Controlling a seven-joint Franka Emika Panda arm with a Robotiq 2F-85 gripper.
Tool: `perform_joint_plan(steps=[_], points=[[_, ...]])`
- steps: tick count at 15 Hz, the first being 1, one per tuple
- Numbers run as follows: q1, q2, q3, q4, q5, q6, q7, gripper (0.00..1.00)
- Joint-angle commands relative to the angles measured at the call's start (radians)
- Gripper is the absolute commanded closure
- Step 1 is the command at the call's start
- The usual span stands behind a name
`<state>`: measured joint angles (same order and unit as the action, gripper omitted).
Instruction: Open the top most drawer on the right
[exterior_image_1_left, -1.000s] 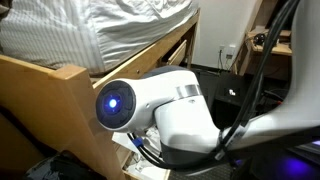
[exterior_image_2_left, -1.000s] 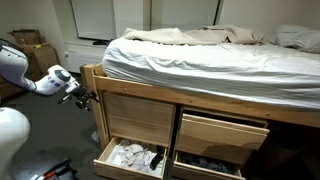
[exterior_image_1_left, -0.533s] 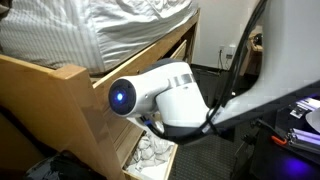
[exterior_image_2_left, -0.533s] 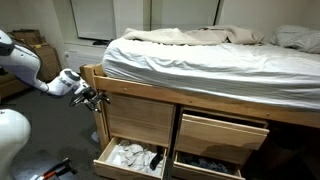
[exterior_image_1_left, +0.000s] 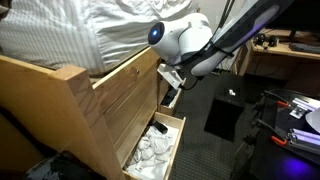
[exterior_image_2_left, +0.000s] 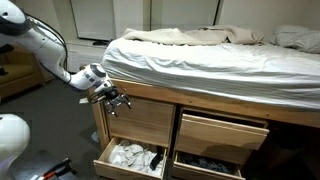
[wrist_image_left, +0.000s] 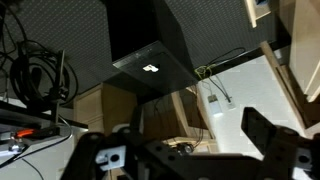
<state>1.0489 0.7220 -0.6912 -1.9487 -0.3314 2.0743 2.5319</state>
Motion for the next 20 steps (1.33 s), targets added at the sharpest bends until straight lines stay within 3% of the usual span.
perform_joint_plan(steps=[1, 2, 3, 6, 8, 12, 14, 15, 18, 19, 20], points=[[-0.129, -0.228, 0.038, -0.197, -0.079, 0.029, 0.105, 0.0], [-0.166, -0.267, 0.036, -0.235, -0.105, 0.033, 0.143, 0.0], [-0.051, -0.224, -0.142, -0.265, 0.001, 0.076, 0.069, 0.0], [-0.084, -0.172, -0.239, -0.328, 0.124, 0.192, 0.068, 0.0], [-0.135, -0.107, -0.218, -0.33, 0.277, 0.257, 0.066, 0.0], [-0.326, 0.037, -0.015, -0.297, 0.628, 0.418, 0.066, 0.0], [-0.317, 0.145, 0.004, -0.253, 0.805, 0.513, 0.068, 0.0], [-0.302, 0.058, -0.024, -0.311, 0.69, 0.463, 0.067, 0.0], [-0.305, 0.157, -0.002, -0.263, 0.783, 0.502, 0.071, 0.0], [-0.244, 0.214, -0.047, -0.257, 0.843, 0.537, 0.071, 0.0], [-0.255, 0.222, -0.059, -0.232, 0.949, 0.544, 0.071, 0.0]])
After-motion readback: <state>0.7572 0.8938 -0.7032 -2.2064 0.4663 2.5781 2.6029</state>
